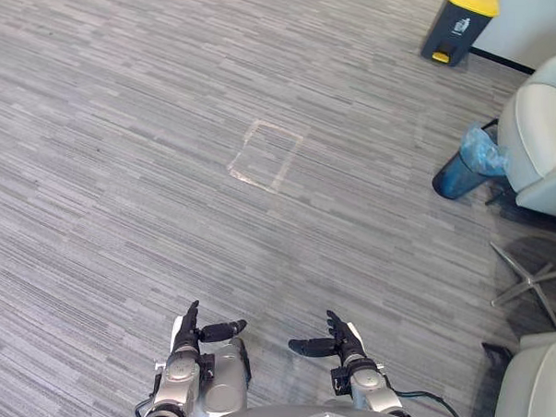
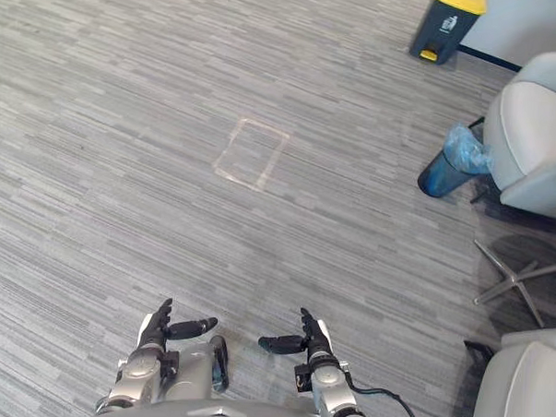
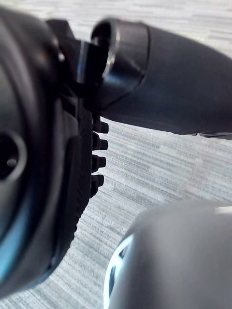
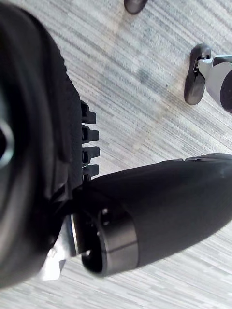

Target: Organize the slippers on the shoe rack

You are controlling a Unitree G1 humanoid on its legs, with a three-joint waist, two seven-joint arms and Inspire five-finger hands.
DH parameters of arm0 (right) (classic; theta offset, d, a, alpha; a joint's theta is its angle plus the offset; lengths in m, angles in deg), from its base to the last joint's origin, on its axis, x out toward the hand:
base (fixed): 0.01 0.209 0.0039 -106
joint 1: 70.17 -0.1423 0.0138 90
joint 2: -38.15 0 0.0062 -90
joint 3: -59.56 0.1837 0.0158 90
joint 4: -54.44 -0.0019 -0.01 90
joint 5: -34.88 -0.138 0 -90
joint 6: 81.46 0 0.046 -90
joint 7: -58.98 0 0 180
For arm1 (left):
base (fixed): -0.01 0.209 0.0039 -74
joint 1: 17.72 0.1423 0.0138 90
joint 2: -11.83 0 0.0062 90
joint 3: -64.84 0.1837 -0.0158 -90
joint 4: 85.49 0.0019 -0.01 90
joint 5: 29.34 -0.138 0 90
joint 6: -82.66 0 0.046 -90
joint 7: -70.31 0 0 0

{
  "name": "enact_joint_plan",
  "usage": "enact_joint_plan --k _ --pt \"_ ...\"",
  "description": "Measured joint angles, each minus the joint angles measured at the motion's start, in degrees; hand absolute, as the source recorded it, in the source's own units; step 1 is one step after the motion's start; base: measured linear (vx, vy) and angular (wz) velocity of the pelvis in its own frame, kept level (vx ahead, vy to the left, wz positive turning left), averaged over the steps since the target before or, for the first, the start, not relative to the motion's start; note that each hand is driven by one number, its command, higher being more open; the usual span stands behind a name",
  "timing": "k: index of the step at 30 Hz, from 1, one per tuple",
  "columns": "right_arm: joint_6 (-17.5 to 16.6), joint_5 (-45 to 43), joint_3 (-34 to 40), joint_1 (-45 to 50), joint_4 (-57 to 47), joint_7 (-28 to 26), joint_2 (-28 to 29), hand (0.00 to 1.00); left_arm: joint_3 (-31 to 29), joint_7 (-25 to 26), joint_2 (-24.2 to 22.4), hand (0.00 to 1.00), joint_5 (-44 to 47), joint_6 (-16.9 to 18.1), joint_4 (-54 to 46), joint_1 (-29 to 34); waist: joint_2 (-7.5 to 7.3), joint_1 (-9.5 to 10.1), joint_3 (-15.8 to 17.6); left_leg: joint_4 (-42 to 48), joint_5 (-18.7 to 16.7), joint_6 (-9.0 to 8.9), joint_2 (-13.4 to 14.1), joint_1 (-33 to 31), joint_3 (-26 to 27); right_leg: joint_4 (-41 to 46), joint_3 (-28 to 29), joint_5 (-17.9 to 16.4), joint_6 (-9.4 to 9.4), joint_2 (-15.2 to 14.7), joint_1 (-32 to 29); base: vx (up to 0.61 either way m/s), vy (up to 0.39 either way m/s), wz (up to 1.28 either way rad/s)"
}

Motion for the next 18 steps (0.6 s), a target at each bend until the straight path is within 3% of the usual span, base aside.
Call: enact_joint_plan --k 1,2,3,4,7,8,9,11,12,14,15,16,17,18 --pt "-0.01 0.31 -0.01 -0.13 0.04 -0.03 0.08 1.00 0.07 -0.07 0.11 1.00 0.07 -0.06 0.49 0.00 -0.10 -0.04 0.06 -1.08 -1.16 -0.03 -0.53 2.16 -0.11 7.71 0.05 0.46 0.06 -1.35 -2.40 0.55 0.215 0.33" --pt "-0.12 0.30 -0.02 -0.24 0.57 -0.09 0.33 1.00 1.09 -0.04 0.28 1.00 0.08 -0.37 1.72 -0.07 0.21 -0.85 0.56 -3.49 -2.07 0.61 -1.58 6.92 -1.33 24.11 0.39 0.10 -1.81 -3.76 -7.99 0.45 0.133 0.35" --pt "-0.13 0.30 -0.03 -0.26 0.72 -0.13 0.35 1.00 1.43 -0.04 0.43 1.00 0.07 -0.51 1.97 -0.10 0.18 -1.07 0.57 -4.06 -2.23 0.63 -1.64 7.90 -1.64 26.35 0.42 -1.03 -2.11 -3.72 -8.75 0.45 0.062 0.58" --pt "-0.12 0.32 -0.07 -0.13 0.81 -0.45 0.26 1.00 2.69 0.14 0.87 1.00 0.03 -1.00 2.74 -0.04 0.72 -1.34 0.87 -8.04 -2.33 0.65 -1.66 13.45 -3.21 32.32 0.30 -5.03 -3.47 -2.39 -12.67 0.36 0.016 0.41" --pt "-0.24 0.32 -0.10 -0.09 0.41 -0.70 -0.28 1.00 3.34 0.14 0.83 1.00 0.01 -1.00 2.87 0.33 1.12 -2.59 1.03 -13.02 -2.32 0.65 -1.35 19.21 -5.22 27.40 -0.98 -8.19 -5.88 0.19 -20.98 0.44 -0.031 0.52" --pt "-0.28 0.28 -0.08 -0.18 -0.04 -0.73 -0.38 1.00 3.39 0.13 0.80 1.00 0.00 -1.01 3.02 0.34 1.13 -2.71 1.05 -13.57 -2.32 0.65 -1.31 19.74 -5.56 25.28 -0.83 -8.16 -5.85 0.64 -22.56 0.54 -0.121 0.69" --pt "-0.79 0.27 -0.14 -0.62 -1.18 -0.75 -0.68 1.00 3.48 0.08 0.79 1.00 -0.02 -1.05 3.89 0.33 1.14 -3.80 1.11 -14.74 -2.55 0.26 -0.82 21.00 -7.30 13.33 -0.38 -6.46 -4.28 2.13 -26.58 0.47 -0.131 0.71" --pt "-1.20 0.25 -0.14 -0.43 -1.67 -0.74 -0.72 1.00 3.35 -0.05 0.77 1.00 0.19 -1.06 3.83 0.89 0.61 -4.10 1.25 -15.96 -3.78 -1.79 -1.07 23.30 -8.43 0.31 0.20 1.79 -3.95 2.77 -27.37 0.46 -0.154 0.78" --pt "-1.30 0.29 -0.05 -0.53 -0.98 -0.73 -1.34 1.00 3.34 -0.01 0.46 1.00 0.10 -1.13 4.26 0.76 1.35 -4.29 1.39 -16.68 -5.02 -3.78 0.06 25.45 -10.60 -0.79 0.00 8.38 -7.24 3.86 -25.28 0.53 -0.195 0.49" --pt "-0.83 0.30 0.14 -1.81 -0.44 -0.71 -1.42 1.00 3.25 -0.28 -0.15 1.00 -0.16 -0.79 4.11 0.59 2.58 -3.22 1.44 -16.44 -3.91 -3.49 0.86 25.32 -11.16 3.13 0.07 4.73 -7.43 4.26 -26.34 0.55 -0.219 0.17" --pt "-0.59 0.30 0.69 -1.81 -0.40 -0.68 -1.48 1.00 3.32 -0.43 -0.94 1.00 -0.46 -0.82 4.11 0.86 2.86 -3.85 1.39 -14.29 -3.00 -4.63 0.87 25.25 -12.31 7.97 -0.35 -0.01 -8.01 3.43 -27.08 0.48 -0.211 0.14" --pt "-0.52 0.39 1.02 -1.57 -0.53 -0.69 -1.44 1.00 3.06 -0.46 -1.21 1.00 -0.56 -0.90 4.02 0.95 3.05 -4.03 1.30 -12.27 -2.93 -4.81 1.11 24.80 -12.75 8.25 -0.79 -1.00 -8.17 3.39 -26.62 0.58 -0.257 0.31" --pt "-0.13 0.47 1.66 -0.96 -0.80 -0.71 -1.42 1.00 1.99 -0.66 -1.34 1.00 -1.06 -0.91 3.74 0.90 3.25 -4.12 1.22 -1.31 -1.65 -7.04 1.85 20.84 -14.45 7.43 -1.69 -3.14 -8.07 3.72 -23.89 0.47 -0.208 0.26" --pt "0.07 0.47 1.73 -0.38 -1.20 -0.71 -1.11 1.00 1.47 -0.78 -1.64 1.00 -1.06 -0.90 3.46 0.89 3.31 -3.99 1.20 4.02 -0.43 -8.89 2.36 18.72 -14.69 6.62 -1.87 -3.50 -8.07 4.05 -22.37 0.46 -0.193 0.24"
